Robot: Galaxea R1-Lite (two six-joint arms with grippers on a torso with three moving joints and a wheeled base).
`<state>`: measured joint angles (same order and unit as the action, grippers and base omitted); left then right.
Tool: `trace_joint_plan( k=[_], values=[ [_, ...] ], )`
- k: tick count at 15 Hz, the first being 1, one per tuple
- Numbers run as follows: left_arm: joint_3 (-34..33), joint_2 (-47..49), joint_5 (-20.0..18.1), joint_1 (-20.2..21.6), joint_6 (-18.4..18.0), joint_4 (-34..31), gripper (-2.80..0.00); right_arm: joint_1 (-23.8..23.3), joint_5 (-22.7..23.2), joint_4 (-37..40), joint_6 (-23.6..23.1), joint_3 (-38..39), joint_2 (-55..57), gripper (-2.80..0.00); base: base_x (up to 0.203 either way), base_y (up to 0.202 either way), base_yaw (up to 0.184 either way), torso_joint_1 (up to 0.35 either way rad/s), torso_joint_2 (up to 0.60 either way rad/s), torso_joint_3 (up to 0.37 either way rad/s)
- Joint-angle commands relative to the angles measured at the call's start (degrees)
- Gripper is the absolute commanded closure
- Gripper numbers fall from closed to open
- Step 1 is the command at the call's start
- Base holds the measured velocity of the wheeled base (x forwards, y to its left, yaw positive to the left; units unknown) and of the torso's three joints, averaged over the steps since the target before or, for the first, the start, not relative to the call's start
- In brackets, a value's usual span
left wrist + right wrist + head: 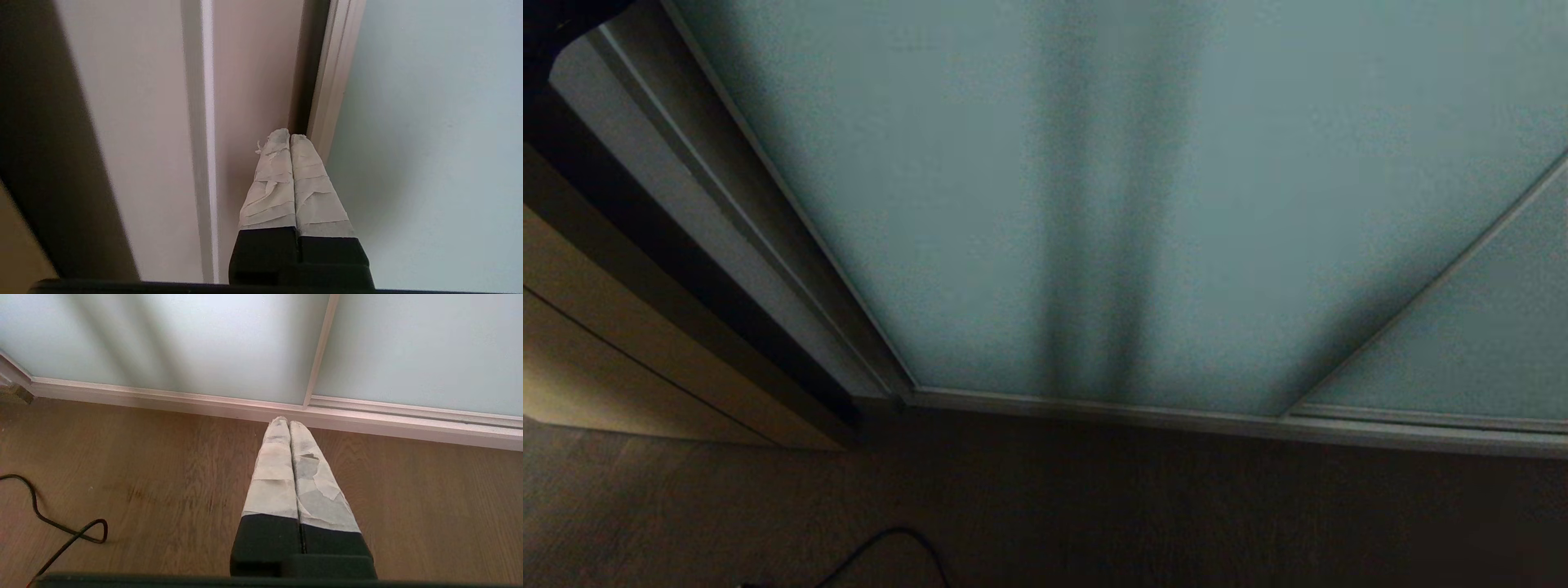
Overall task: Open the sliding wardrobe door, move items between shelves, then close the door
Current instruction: Open the door
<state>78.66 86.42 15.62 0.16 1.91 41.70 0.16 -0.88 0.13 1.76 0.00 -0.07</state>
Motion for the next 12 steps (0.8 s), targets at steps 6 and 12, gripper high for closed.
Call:
trace_joint_plan(
  k=[6, 12],
  values=[
    [4.1, 4.2, -0.1, 0.0, 0.0, -0.1, 0.0, 0.0, 0.0, 0.0, 0.0, 0.0, -0.1, 0.0, 0.0, 0.0, 0.0, 0.0, 0.0, 0.0],
    [7.4, 6.0, -1.1, -1.1, 0.0, -2.7, 0.0, 0.0, 0.0, 0.0, 0.0, 0.1, -0.1, 0.0, 0.0, 0.0, 0.0, 0.0, 0.0, 0.0]
  ],
)
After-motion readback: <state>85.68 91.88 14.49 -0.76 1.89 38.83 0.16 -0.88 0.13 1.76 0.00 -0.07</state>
